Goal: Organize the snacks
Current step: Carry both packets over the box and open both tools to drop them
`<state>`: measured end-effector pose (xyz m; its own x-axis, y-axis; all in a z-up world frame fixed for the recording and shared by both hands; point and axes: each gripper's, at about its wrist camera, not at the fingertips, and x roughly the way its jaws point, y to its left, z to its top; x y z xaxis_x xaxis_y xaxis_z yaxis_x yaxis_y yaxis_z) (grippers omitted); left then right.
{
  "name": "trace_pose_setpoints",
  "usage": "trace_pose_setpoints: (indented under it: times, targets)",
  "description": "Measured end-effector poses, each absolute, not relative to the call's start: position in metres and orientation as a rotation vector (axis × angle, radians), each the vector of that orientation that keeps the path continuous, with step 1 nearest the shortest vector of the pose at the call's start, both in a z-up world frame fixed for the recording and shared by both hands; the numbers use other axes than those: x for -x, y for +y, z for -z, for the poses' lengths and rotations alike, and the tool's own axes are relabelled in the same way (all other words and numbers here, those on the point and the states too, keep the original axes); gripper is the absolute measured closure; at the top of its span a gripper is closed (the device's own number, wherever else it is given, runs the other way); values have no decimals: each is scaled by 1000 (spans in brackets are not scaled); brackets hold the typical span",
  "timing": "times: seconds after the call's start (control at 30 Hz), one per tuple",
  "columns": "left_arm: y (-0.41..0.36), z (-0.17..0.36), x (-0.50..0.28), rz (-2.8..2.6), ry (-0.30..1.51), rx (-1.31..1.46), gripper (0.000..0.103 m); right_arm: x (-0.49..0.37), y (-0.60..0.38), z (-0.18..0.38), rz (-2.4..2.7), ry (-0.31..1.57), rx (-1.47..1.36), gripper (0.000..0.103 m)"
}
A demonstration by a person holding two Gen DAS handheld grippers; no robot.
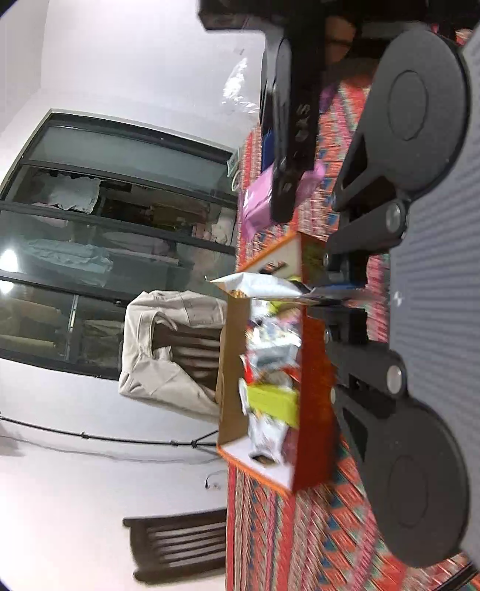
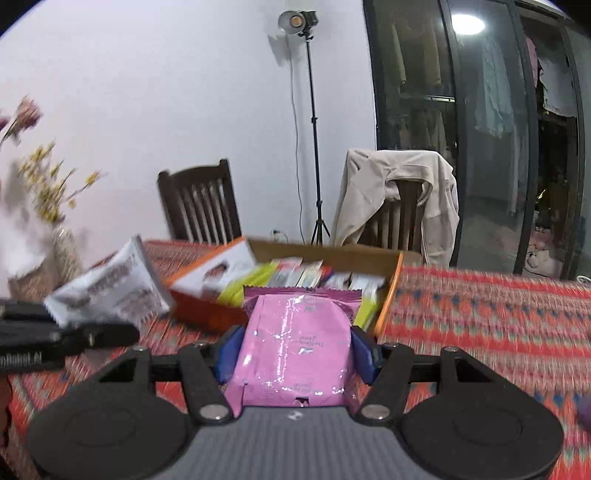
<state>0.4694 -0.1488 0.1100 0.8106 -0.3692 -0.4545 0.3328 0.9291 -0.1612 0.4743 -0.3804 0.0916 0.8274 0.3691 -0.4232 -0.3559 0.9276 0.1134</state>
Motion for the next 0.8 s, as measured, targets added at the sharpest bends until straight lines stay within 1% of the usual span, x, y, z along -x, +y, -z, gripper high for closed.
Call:
trace_pose_setpoints:
  times: [0.2,0.4,0.47,0.5,0.53,0.57,0.6,0.8]
  targets:
    - [-176,-103,-564,357,571,142,94,-588,-398,-100,-383,495,-111,42]
    - [-196,-70,-627,386,651,162,93,-685,-391,-76,-331,586,-107,42]
    - [-200,-61,-638,391,659,150,75,-707,-388,-66,-331,607,-114,41]
    - [-200,-57,-641,382,655,150,52,-715,-387,-63,-328,607,-122,39]
    - [-199,-55,-643,371,645,150,38,-721,-386,-60,-327,607,-128,33]
    - [-197,-54,-644,364,636,147,36,-726,-385,-58,-328,609,-131,29]
    - [-195,-53,-645,361,630,140,36,-728,-385,-57,-330,605,-137,28]
    - [-172,-68,-648,328,621,164,34,-718,-384,-67,-338,579,-111,28]
